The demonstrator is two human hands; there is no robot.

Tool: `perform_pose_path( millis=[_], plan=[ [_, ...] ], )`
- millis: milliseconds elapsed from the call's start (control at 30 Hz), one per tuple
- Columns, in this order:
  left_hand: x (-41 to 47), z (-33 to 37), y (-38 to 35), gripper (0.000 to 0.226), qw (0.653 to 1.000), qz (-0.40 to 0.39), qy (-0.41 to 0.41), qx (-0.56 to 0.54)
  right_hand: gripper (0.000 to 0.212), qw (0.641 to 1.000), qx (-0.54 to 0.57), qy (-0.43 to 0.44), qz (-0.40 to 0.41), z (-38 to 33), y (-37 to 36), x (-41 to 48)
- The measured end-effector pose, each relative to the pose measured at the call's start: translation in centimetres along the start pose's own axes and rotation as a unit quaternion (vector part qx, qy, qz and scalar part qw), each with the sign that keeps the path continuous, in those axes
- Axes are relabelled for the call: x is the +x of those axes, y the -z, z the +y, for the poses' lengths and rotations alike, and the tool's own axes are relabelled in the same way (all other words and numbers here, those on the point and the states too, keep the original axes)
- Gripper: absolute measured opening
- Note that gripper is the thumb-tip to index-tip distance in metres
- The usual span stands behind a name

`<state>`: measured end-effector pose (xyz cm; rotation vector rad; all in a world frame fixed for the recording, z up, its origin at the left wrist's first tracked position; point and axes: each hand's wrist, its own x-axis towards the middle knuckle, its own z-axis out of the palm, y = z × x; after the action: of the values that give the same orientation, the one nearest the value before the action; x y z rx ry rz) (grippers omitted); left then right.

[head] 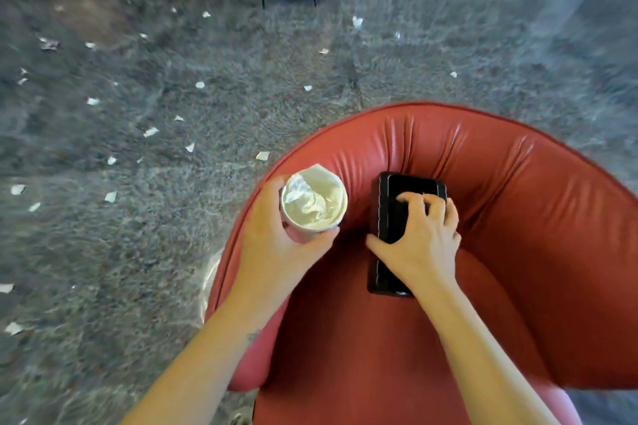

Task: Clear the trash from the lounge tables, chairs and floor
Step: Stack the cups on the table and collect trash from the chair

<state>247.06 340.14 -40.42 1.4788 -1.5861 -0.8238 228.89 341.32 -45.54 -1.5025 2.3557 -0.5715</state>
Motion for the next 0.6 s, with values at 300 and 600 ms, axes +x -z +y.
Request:
perform_pose_path(
  millis=[300, 600],
  plan=[
    [2.5, -3.5, 17.3, 0.064, 0.999, 0.033, 0.024, -0.015, 0.083, 0.995, -0.027, 0.090, -0.016, -14.9, -1.2, -2.2],
    [6.9, -10.6, 26.6, 0.064, 0.996, -0.089, -0.005, 0.000, 0.087, 0.996, -0.074, -0.038, -0.025, -20.8, -10.9, -5.8]
  ],
)
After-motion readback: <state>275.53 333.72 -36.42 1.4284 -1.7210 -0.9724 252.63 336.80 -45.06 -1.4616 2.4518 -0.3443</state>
